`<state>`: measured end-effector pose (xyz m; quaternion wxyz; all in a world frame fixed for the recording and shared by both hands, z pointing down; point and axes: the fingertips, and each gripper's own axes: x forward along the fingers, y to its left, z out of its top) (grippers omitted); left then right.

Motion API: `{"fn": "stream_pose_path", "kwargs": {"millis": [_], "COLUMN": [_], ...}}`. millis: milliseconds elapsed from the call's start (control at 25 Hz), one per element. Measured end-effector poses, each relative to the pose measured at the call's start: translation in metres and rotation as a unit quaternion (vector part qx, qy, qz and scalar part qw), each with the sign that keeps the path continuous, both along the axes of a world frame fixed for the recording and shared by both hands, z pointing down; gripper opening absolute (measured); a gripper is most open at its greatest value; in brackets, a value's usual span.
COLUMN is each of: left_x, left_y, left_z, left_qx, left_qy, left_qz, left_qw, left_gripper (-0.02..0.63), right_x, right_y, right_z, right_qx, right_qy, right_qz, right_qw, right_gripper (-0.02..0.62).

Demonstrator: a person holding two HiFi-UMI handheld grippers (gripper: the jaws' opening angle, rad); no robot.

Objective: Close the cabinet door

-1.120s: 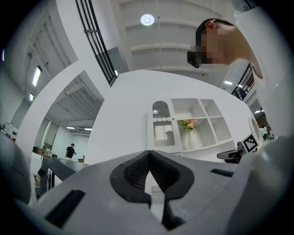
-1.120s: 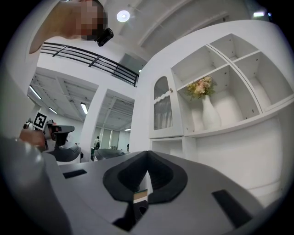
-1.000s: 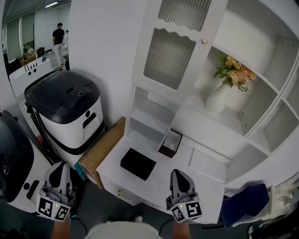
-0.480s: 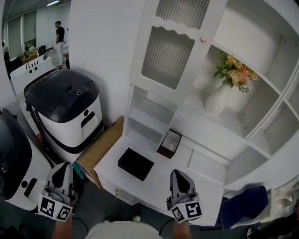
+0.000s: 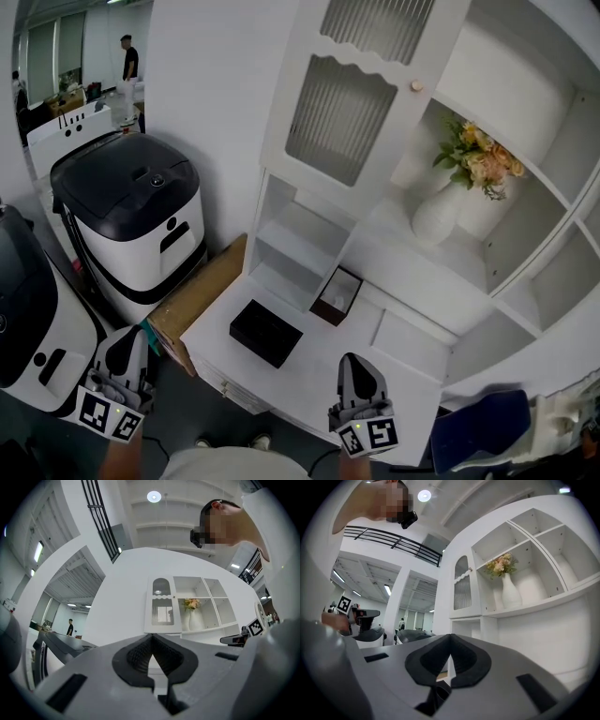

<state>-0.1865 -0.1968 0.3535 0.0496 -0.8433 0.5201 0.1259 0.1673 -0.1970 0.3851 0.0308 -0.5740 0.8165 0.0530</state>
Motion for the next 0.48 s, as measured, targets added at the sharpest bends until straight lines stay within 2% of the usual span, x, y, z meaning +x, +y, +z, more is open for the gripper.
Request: {"fn": "stream_pose_path", "kwargs": {"millis": [480], "left_x": [0.020], "left_y": [0.000], "left_z": [0.006], "left_qx": [-0.007], "left_qy": [-0.003], "left_qz": [-0.003], "left_qw": [1.0000], "left_gripper": [0.006], "right_x": [0.016], "right_y": [0.002], "right_z": [0.002], "right_qx": [0.004], "right_qy": [-0.002], "right_qz": [-0.007], "right_qw": [1.000], "right_gripper": [-0.002]}}
